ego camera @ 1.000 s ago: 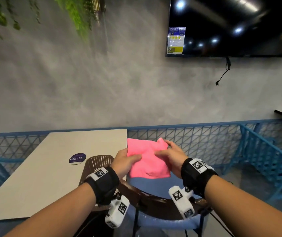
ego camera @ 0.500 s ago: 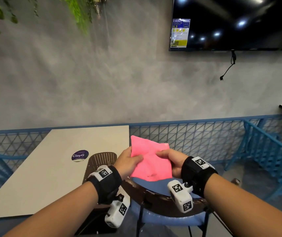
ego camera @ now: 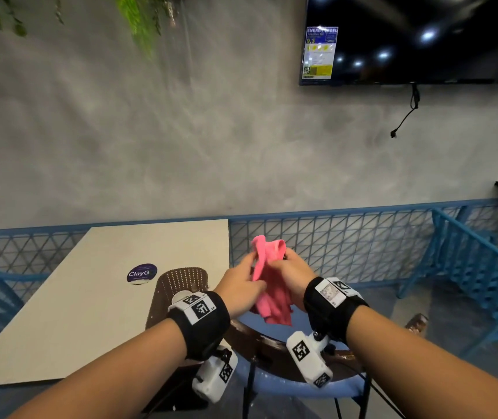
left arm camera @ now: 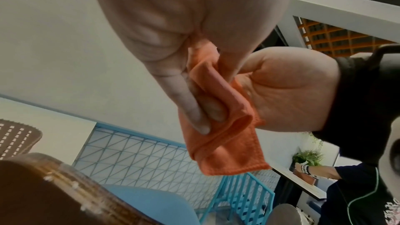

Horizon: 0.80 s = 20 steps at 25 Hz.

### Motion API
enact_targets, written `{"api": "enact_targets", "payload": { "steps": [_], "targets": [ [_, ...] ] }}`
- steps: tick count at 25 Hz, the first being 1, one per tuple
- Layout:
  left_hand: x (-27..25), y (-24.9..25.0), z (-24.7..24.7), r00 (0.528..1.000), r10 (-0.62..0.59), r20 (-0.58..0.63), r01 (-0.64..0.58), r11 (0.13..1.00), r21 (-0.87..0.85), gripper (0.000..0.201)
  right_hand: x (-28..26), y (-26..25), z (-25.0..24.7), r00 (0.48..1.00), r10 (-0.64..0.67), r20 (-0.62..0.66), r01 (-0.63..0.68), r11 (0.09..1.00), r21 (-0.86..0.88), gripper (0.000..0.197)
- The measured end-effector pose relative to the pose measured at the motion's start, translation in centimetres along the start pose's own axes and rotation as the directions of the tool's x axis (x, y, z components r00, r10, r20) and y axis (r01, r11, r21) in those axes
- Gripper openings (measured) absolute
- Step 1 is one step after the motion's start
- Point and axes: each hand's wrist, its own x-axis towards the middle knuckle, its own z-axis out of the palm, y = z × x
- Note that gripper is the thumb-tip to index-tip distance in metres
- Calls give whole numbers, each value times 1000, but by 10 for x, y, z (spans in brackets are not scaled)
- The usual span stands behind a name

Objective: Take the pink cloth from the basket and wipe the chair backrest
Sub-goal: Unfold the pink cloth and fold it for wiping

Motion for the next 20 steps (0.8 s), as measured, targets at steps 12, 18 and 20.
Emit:
{"api": "enact_targets", "payload": {
  "steps": [12,18,20],
  "targets": [
    [10,-27,0,970,-183,-162,132,949,-286,11,8,31,-12,996,0,-94,-6,998,-61,31],
    [11,-27,2,978,-183,-99,115,871,-478,19,7,34,-6,998,47,-39,-48,999,-11,30],
    [12,-30,1,980,-164,-116,91,876,-474,25,6,32,-10,995,98,-12,-99,995,-23,31]
  ]
}}
